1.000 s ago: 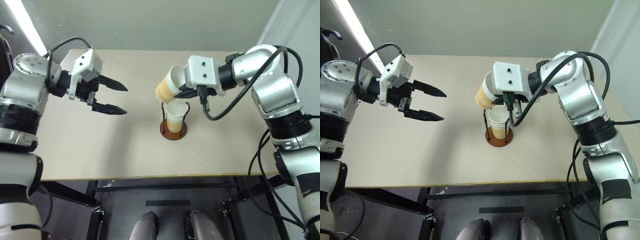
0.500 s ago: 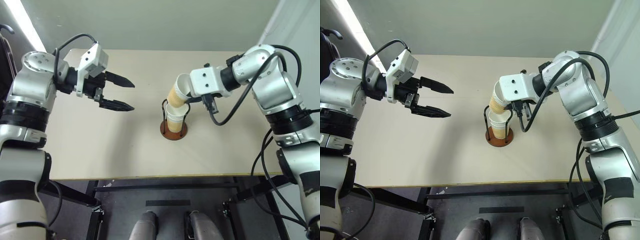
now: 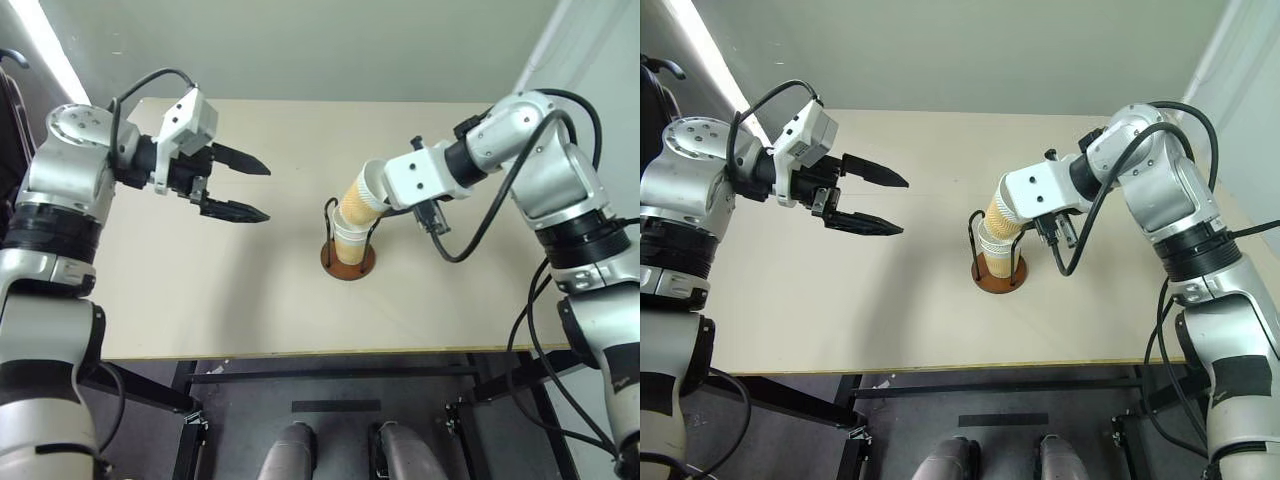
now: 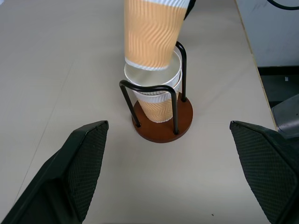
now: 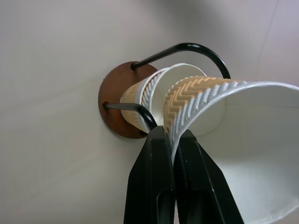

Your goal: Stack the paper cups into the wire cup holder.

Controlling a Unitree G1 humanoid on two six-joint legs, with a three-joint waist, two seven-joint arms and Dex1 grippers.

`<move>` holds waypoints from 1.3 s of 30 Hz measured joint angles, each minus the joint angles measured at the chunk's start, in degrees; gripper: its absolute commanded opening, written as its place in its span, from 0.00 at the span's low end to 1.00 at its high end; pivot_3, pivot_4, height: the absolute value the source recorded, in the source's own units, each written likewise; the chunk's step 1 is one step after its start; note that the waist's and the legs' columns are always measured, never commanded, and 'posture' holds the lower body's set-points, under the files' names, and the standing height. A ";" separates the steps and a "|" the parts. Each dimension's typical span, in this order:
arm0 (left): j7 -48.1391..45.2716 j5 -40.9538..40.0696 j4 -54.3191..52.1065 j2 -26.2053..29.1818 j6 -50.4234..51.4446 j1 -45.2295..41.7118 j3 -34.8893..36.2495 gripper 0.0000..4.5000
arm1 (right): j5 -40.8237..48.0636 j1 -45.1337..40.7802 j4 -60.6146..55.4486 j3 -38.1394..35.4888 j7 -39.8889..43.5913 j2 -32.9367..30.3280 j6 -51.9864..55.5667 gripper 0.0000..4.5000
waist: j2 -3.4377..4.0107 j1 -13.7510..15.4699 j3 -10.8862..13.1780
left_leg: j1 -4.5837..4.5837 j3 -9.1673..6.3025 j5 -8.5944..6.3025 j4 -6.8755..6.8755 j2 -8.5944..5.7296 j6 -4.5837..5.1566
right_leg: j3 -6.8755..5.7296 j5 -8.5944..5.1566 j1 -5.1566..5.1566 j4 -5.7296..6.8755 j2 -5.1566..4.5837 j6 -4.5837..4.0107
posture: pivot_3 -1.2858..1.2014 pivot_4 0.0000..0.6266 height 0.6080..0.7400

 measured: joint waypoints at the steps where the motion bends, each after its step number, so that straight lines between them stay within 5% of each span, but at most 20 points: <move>1: 0.00 0.02 0.00 -0.02 -0.01 0.01 0.01 1.00 | -0.28 -0.01 0.23 0.22 0.00 0.37 -0.41 0.01 | 0.00 -0.01 0.00 | 0.00 0.00 0.00 0.00 0.00 0.00 | 0.00 0.00 0.00 0.00 0.00 0.00 | 0.52 0.24 1.00; 13: 0.00 0.18 -0.02 0.02 -0.04 0.43 0.99 1.00 | -4.31 -0.52 3.65 2.11 -0.04 1.68 -6.79 0.01 | 0.00 0.04 0.00 | 0.00 0.00 0.01 0.01 0.00 0.01 | -0.01 0.01 0.02 0.00 0.00 -0.01 | 0.52 0.24 1.00; 17: 0.00 0.28 -0.01 0.00 -0.05 0.44 1.15 1.00 | -4.38 -1.08 4.04 2.14 -0.05 3.00 -6.36 0.21 | 0.00 -0.02 0.00 | 0.00 0.00 0.01 0.01 0.00 0.01 | -0.01 0.01 0.00 0.00 0.00 -0.01 | 0.52 0.24 1.00; 24: 0.00 1.12 -0.01 -0.23 -0.16 0.59 1.15 1.00 | -0.29 -2.58 3.18 0.30 -0.55 7.14 2.02 0.75 | 0.00 0.02 0.00 | -0.01 0.00 0.01 0.01 0.00 0.00 | -0.02 -0.10 0.02 -0.02 0.00 -0.18 | 0.52 0.24 1.00; 33: 0.74 1.98 2.46 -4.50 0.56 0.61 6.37 1.00 | 7.91 -2.46 1.26 -10.58 -7.94 7.43 19.21 0.75 | 0.00 0.20 0.00 | -0.01 0.00 0.17 0.03 -0.01 -0.20 | -0.02 -0.20 0.06 -0.01 -0.01 -0.34 | 0.52 0.24 1.00; 39: 7.18 3.69 4.95 -7.96 0.72 0.61 12.59 1.00 | 11.69 7.51 1.62 -19.41 -18.60 5.67 27.21 0.75 | 0.00 0.35 0.00 | 0.24 0.01 0.22 0.03 0.00 -0.26 | -0.01 0.06 0.33 -0.05 -0.01 0.09 | 0.52 0.24 1.00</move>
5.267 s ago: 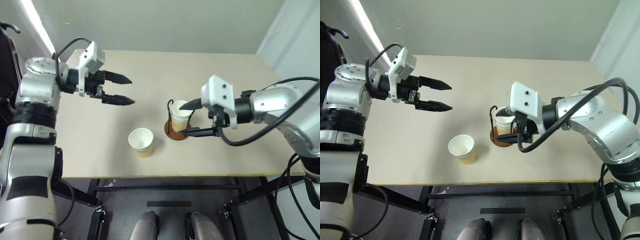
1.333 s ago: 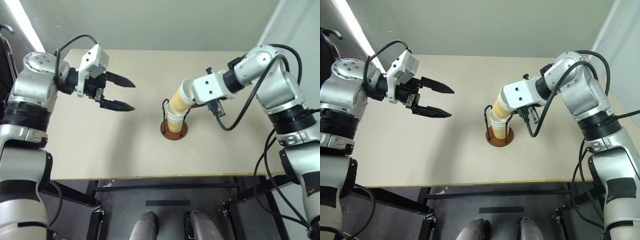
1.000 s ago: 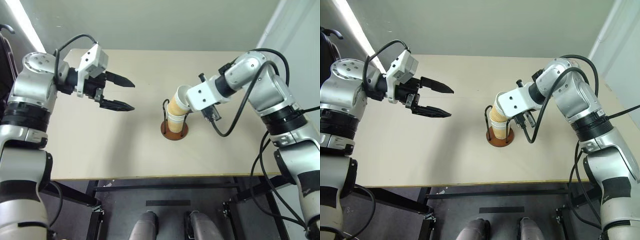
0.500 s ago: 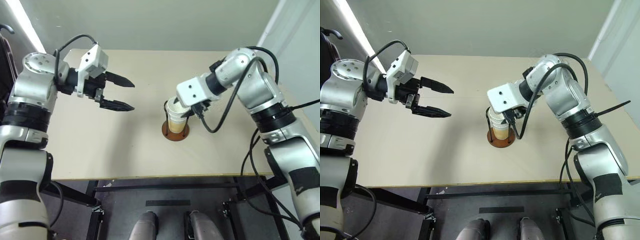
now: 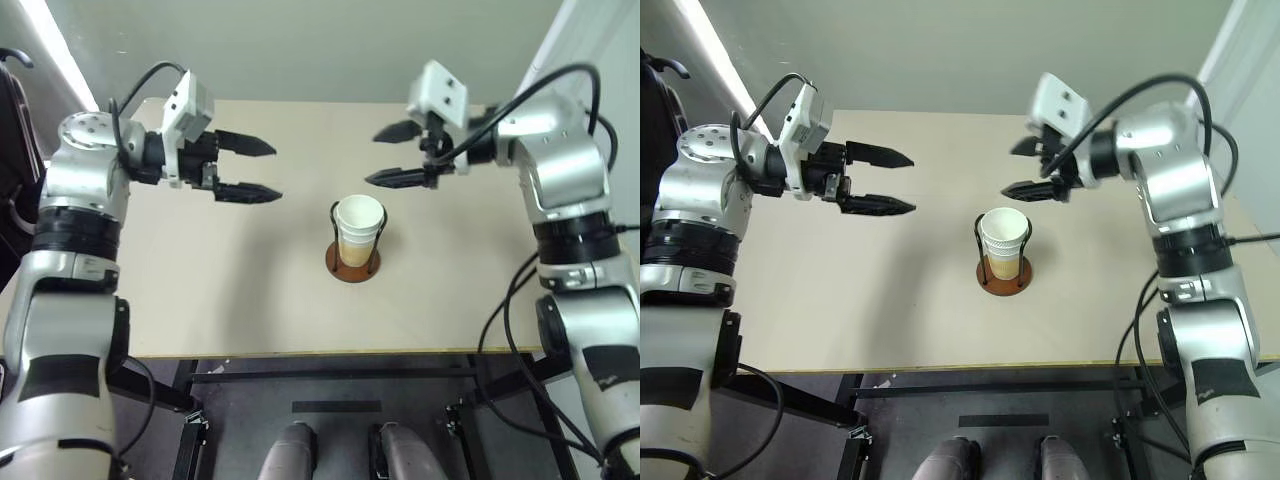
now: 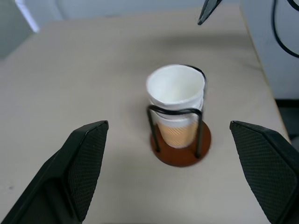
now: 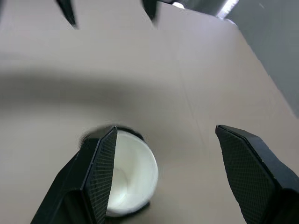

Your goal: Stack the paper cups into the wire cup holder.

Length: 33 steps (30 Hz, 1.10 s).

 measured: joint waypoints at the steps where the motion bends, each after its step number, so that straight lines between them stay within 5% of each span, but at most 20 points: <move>1: 1.85 0.40 0.63 -0.65 -0.12 0.01 0.99 1.00 | 0.31 2.06 0.50 -1.05 -2.04 0.02 0.63 0.75 | 0.01 -0.01 0.01 | 0.01 0.02 0.00 0.02 0.00 0.01 | 0.01 0.03 -0.01 0.03 0.00 0.06 | 0.52 0.24 1.00; 17: 13.05 2.59 -0.87 -4.22 2.95 6.86 8.11 1.00 | 9.49 10.18 7.83 -16.53 -23.91 2.06 1.73 0.75 | 0.04 -0.03 0.02 | 0.08 0.03 -0.03 -0.03 0.00 0.16 | 0.02 0.13 0.01 0.03 0.01 0.22 | 0.52 0.24 1.00; 33: 23.00 1.17 -12.13 -7.18 8.39 14.93 13.35 1.00 | 8.83 12.28 18.38 -17.28 -35.08 2.44 -11.02 0.75 | 0.04 0.26 0.02 | 0.11 0.04 -0.11 -0.02 -0.02 0.27 | 0.01 0.21 0.05 0.03 0.00 0.31 | 0.52 0.24 1.00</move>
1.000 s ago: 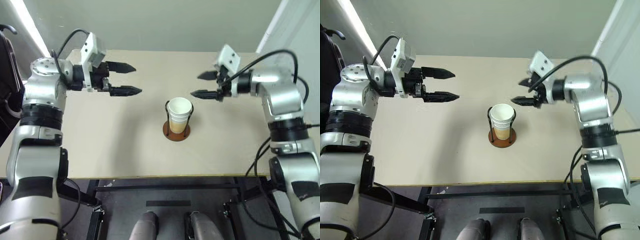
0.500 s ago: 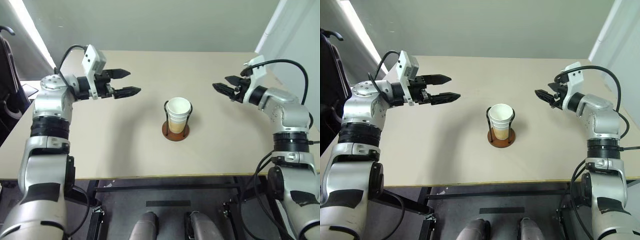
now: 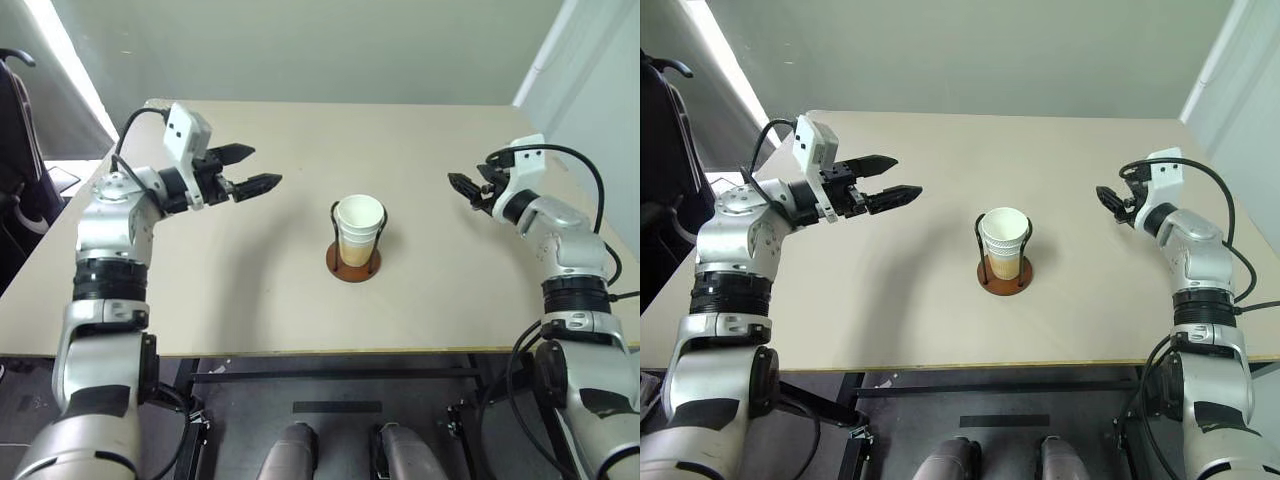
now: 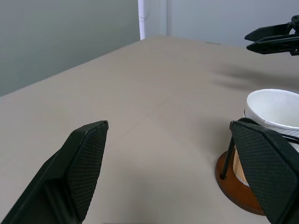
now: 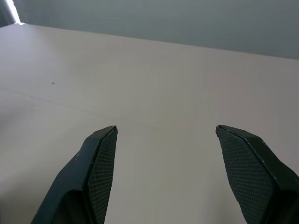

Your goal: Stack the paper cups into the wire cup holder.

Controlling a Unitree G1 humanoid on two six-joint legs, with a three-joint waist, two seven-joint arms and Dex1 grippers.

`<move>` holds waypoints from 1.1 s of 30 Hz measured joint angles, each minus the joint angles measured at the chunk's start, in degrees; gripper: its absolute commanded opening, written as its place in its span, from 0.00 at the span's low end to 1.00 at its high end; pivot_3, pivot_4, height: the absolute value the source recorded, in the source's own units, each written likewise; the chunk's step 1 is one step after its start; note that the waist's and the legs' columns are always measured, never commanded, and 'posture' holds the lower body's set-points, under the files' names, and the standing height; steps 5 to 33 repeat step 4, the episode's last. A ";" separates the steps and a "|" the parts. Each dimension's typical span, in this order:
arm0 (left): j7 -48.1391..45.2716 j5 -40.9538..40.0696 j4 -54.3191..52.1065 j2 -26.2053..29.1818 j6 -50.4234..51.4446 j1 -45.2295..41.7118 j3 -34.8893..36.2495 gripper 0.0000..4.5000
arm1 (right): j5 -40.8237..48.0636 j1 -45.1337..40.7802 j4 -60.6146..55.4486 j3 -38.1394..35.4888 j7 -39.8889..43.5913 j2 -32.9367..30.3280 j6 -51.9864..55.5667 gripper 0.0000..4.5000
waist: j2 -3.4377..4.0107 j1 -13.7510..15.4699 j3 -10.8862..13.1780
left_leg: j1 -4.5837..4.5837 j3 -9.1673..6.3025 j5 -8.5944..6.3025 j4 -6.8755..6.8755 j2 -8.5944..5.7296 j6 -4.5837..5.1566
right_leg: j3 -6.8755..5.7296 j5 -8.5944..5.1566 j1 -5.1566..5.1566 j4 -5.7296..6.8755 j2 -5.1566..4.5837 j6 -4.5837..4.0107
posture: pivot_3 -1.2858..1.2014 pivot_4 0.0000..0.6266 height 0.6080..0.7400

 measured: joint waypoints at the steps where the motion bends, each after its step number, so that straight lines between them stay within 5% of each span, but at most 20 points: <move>1: 0.47 -0.21 -0.73 -0.01 0.46 0.33 0.07 1.00 | 0.06 -0.10 0.45 -0.02 -0.44 0.03 -0.53 0.75 | 0.00 0.02 0.00 | 0.00 0.00 0.00 0.00 0.00 0.00 | 0.00 0.00 0.01 0.00 0.00 -0.01 | 0.52 0.24 1.00; 33: 1.09 -0.82 -2.75 -0.02 1.56 0.69 0.42 1.00 | 0.38 -1.08 2.25 -0.77 -1.60 0.15 -1.14 0.75 | 0.00 0.09 0.00 | 0.00 0.00 -0.01 0.01 0.00 0.01 | 0.00 0.01 0.02 -0.01 0.00 -0.02 | 0.52 0.24 1.00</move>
